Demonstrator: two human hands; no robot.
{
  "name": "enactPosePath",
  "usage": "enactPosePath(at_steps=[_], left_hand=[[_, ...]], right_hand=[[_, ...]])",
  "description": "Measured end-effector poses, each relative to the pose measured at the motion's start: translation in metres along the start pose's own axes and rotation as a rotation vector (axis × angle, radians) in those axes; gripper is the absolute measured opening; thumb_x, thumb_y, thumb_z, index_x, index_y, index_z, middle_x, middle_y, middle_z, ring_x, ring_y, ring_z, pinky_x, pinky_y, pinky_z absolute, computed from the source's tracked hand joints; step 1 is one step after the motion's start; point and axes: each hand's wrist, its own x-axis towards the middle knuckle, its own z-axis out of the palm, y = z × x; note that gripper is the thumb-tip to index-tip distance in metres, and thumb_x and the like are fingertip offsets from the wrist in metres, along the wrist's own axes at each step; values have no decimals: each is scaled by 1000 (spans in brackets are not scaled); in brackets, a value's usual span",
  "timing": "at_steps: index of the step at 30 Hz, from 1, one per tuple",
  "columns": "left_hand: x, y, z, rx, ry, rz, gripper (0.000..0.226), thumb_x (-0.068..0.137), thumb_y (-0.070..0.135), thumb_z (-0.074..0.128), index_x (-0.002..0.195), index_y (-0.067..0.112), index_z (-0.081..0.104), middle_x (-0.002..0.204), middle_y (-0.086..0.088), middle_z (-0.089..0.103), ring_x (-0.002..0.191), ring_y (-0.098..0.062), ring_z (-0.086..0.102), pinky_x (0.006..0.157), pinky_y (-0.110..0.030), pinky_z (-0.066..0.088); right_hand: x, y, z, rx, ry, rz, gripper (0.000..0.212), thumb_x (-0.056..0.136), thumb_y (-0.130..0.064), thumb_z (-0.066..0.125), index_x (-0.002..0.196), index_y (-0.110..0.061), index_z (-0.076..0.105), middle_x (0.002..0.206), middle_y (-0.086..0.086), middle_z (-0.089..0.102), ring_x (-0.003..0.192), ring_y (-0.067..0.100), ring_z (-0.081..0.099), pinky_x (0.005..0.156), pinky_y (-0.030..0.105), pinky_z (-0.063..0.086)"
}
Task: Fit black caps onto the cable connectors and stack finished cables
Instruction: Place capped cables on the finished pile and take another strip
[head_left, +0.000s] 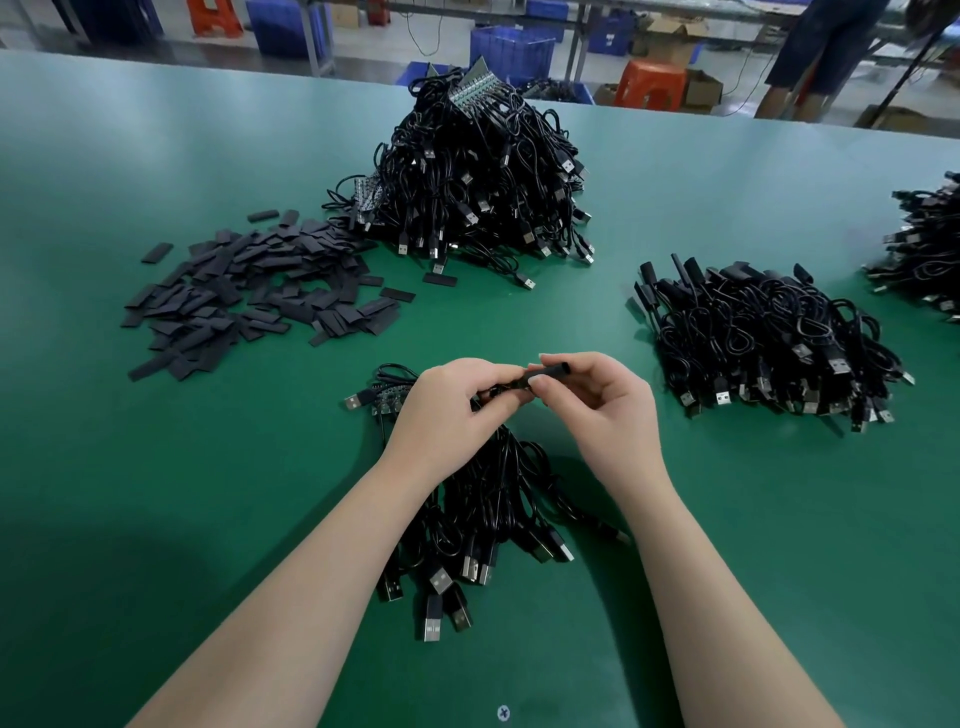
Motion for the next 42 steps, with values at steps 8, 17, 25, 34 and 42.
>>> enactPosePath(at_steps=[8, 17, 25, 34, 42], left_hand=[[-2, 3, -1, -74, 77, -20, 37, 82, 24, 77, 118, 28, 70, 102, 24, 68, 102, 7, 62, 93, -11, 44], [-2, 7, -4, -28, 191, -49, 15, 82, 25, 76, 97, 27, 78, 92, 19, 71, 93, 5, 64, 85, -18, 50], [-3, 7, -2, -37, 141, 11, 16, 82, 20, 77, 96, 29, 78, 88, 24, 69, 90, 4, 64, 80, -14, 49], [-4, 8, -1, -65, 140, 41, 18, 82, 23, 76, 99, 30, 77, 89, 29, 68, 91, 6, 65, 82, -12, 49], [-5, 7, -1, -3, 170, 100, 18, 84, 23, 74, 101, 24, 78, 93, 16, 74, 91, 6, 65, 80, -17, 51]], right_hand=[[1, 4, 2, 64, 14, 68, 20, 86, -8, 74, 93, -27, 73, 86, -4, 76, 83, 10, 71, 82, 26, 57], [-1, 5, 8, 229, 84, 121, 17, 87, -6, 73, 92, -22, 73, 81, 0, 76, 80, 13, 73, 73, 18, 55], [-1, 7, 8, 197, 80, 150, 15, 87, -7, 72, 92, -21, 72, 78, -2, 75, 78, 10, 72, 73, 18, 55], [-2, 6, 9, 227, 121, 175, 12, 89, -9, 71, 89, -20, 73, 75, -1, 75, 78, 11, 73, 74, 21, 56], [-3, 5, 10, 219, 105, 184, 10, 90, -10, 70, 95, -19, 71, 71, -3, 72, 76, 9, 73, 74, 21, 57]])
